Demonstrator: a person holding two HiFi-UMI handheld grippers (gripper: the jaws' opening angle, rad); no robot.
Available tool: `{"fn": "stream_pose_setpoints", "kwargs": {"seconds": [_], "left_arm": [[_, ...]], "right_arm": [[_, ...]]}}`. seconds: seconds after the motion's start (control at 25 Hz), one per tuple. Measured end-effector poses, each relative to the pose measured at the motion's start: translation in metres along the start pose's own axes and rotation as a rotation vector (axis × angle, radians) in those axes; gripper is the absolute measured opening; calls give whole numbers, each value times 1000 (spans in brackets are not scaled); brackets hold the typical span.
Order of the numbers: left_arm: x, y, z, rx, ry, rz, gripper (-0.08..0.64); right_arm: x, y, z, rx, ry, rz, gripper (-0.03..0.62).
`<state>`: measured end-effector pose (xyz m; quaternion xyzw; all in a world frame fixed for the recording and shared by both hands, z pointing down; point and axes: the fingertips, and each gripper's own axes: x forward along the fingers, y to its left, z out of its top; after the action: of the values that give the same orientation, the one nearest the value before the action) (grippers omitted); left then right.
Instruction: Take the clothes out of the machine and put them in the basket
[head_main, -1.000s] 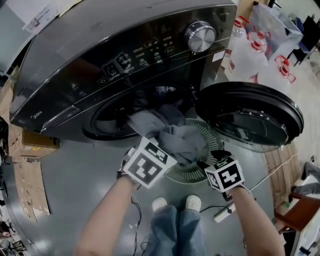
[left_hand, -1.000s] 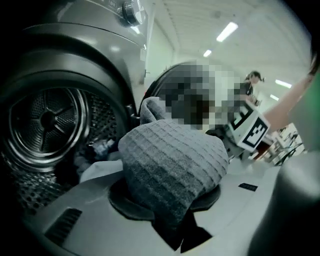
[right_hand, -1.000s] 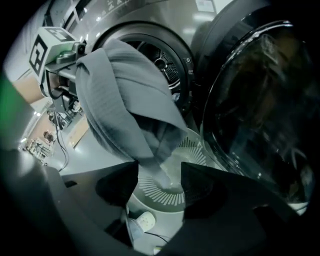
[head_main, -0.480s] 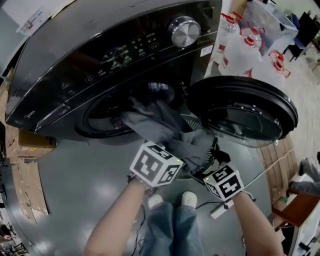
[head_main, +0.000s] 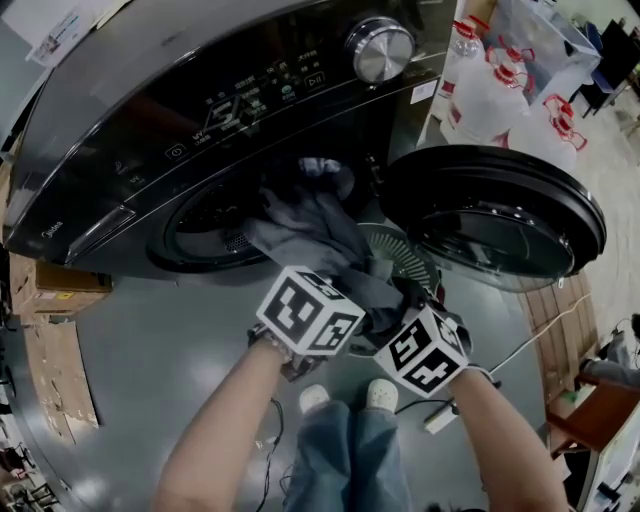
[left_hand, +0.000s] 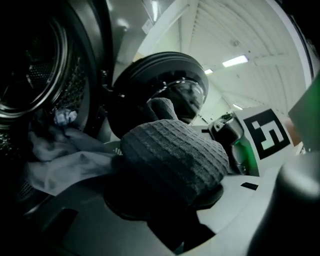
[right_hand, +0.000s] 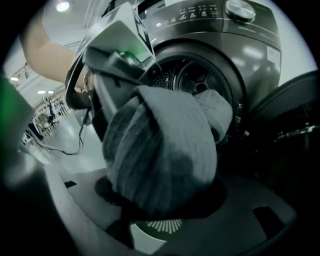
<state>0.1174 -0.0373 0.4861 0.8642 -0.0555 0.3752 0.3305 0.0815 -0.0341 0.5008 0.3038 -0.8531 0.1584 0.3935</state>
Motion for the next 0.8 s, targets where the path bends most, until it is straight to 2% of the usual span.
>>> {"fn": "stream_pose_setpoints", "kwargs": {"seconds": [0.04, 0.08, 0.16, 0.24, 0.4, 0.56, 0.68, 0.72, 0.8], "left_arm": [[-4, 9, 2, -19, -19, 22, 200], [-10, 18, 3, -28, -30, 41, 264], [-23, 33, 0, 4, -11, 75, 361], [-34, 48, -12, 90, 46, 122, 431], [-46, 79, -33, 245, 139, 204, 479], [-50, 97, -34, 376, 193, 199, 499], [-56, 114, -43, 481, 310, 193, 499], [-59, 126, -46, 524, 348, 226, 497], [-62, 156, -49, 626, 399, 340, 499]], "right_arm": [[1, -2, -1, -2, 12, -13, 209], [2, -2, -1, 9, 12, -22, 139], [2, -4, -1, 62, -6, -36, 62], [4, -8, -2, 114, -10, -40, 58], [13, -12, -9, 122, 44, -41, 58], [24, -18, -9, 108, 90, -65, 58], [29, -40, -19, 187, 128, -139, 57], [29, -47, -21, 219, 128, -155, 57], [29, -56, -23, 239, 121, -161, 58]]}}
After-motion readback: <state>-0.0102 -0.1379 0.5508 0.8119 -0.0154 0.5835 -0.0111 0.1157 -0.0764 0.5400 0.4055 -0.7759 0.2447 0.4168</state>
